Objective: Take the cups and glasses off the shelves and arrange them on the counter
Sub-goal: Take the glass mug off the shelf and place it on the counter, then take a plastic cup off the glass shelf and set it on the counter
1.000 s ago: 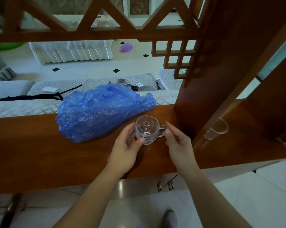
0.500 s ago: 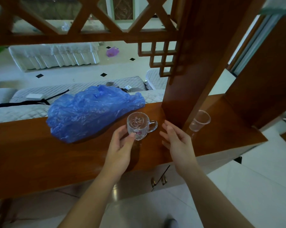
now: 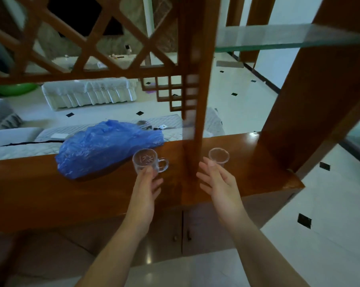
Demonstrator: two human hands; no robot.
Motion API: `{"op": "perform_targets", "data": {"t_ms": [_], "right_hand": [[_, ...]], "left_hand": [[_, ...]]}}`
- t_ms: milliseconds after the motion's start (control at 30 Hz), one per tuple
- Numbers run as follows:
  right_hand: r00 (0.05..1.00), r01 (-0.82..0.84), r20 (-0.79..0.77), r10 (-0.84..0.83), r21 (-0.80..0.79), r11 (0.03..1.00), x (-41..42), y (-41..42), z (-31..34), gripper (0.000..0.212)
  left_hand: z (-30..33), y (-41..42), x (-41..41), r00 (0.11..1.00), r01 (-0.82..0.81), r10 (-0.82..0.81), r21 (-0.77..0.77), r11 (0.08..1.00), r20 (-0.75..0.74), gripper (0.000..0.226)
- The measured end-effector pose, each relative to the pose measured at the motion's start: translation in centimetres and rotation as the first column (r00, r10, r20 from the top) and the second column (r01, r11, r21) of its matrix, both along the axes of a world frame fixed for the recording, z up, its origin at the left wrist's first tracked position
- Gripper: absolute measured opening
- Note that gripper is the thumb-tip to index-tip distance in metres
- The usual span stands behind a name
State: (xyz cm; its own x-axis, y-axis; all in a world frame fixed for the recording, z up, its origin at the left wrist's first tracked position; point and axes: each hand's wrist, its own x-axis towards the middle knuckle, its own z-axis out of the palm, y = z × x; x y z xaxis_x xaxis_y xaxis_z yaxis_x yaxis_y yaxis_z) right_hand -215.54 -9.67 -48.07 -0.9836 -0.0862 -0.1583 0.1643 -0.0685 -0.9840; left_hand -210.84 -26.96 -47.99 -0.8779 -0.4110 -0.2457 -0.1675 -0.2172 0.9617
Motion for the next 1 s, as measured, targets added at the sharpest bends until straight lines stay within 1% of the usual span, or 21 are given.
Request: {"op": "perform_targets", "data": {"t_ms": [100,233,267,367,467,567,633,800,900,1000], "right_hand": [[1.0,0.012,-0.018,-0.012,0.012,1.0,0.0,4.3,0.9,0.042],[0.999,0.007,-0.042,-0.006,0.024,1.0,0.0,9.7,2.4,0.03],[0.999,0.01,-0.043,-0.009,0.02,1.0,-0.1,10.9,2.8,0.031],[0.999,0.016,-0.032,-0.016,0.007,1.0,-0.3,13.9,3.8,0.044],[1.0,0.014,-0.015,-0.015,-0.015,1.0,-0.6,16.0,5.2,0.042],[1.0,0.018,-0.008,-0.018,-0.03,0.999,-1.0,17.4,6.7,0.047],[1.0,0.012,-0.023,-0.013,-0.025,1.0,-1.4,18.0,7.9,0.05],[0.994,0.038,-0.099,-0.039,-0.016,0.999,-2.6,18.7,11.9,0.048],[0.988,0.054,-0.144,-0.05,0.023,0.998,-3.1,18.6,14.5,0.048],[0.979,0.057,-0.199,-0.049,0.036,0.998,-3.5,18.3,17.2,0.046]], "left_hand": [[1.5,4.4,-0.1,0.999,-0.022,0.024,0.077,0.997,-0.024,0.037],[2.9,9.0,-0.7,0.999,0.017,-0.014,0.057,0.998,-0.05,0.037],[3.3,10.1,-0.9,0.998,0.016,-0.013,0.049,0.999,-0.056,0.038],[4.7,12.8,-1.4,0.997,0.005,-0.004,0.018,1.0,-0.078,0.044],[6.5,14.9,-1.5,0.993,0.036,-0.037,-0.012,0.999,-0.109,0.046],[8.6,16.3,-2.0,0.988,0.059,-0.064,-0.038,0.998,-0.139,0.051],[9.9,16.8,-2.4,0.986,0.076,-0.084,-0.062,0.995,-0.143,0.05],[13.5,16.9,-3.9,0.973,0.108,-0.131,-0.123,0.986,-0.192,0.036],[16.6,17.1,-5.1,0.97,0.104,-0.127,-0.12,0.987,-0.208,0.043],[20.0,17.4,-5.6,0.962,0.133,-0.148,-0.078,0.988,-0.23,0.053]]}}
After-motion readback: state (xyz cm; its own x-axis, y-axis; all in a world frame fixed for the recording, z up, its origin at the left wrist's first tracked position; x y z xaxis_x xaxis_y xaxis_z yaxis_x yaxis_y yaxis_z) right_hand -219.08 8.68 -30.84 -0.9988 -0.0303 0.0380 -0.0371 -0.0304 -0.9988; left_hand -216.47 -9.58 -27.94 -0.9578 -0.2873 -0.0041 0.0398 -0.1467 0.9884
